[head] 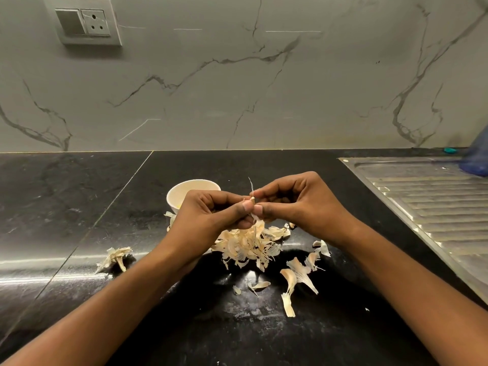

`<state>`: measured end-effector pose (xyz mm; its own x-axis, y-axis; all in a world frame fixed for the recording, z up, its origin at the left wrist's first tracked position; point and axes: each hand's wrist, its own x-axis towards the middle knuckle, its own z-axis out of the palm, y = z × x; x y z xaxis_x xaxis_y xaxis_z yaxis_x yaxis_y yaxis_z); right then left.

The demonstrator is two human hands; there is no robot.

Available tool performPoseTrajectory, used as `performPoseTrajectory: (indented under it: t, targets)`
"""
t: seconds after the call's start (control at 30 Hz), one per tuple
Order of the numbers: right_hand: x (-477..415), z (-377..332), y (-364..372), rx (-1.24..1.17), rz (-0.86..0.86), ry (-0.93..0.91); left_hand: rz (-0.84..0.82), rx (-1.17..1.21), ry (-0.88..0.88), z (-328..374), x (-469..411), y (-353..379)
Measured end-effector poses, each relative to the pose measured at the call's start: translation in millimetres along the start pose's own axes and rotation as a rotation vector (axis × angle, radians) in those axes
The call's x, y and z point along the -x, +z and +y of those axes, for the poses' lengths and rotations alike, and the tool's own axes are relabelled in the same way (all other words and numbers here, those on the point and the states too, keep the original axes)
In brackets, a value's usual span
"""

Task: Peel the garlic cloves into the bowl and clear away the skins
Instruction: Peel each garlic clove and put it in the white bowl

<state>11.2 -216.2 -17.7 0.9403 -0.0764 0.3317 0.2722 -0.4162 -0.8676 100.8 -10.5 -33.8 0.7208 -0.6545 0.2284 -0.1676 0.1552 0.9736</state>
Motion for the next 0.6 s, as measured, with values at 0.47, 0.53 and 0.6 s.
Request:
performPoseTrajectory:
  t: [0.47,0.53,0.6]
  targets:
    - [0.6,0.6,2.7,0.030,0.021,-0.064,0.026,-0.138,0.026,-2.8,0.7,0.4]
    - [0.6,1.5,6.5,0.035,0.039,-0.072,0.034,-0.087,-0.005,-2.6,1.0,0.4]
    - [0.7,2.0,8.4,0.038,0.047,-0.075,0.044,-0.080,-0.010,-2.6,0.6,-0.2]
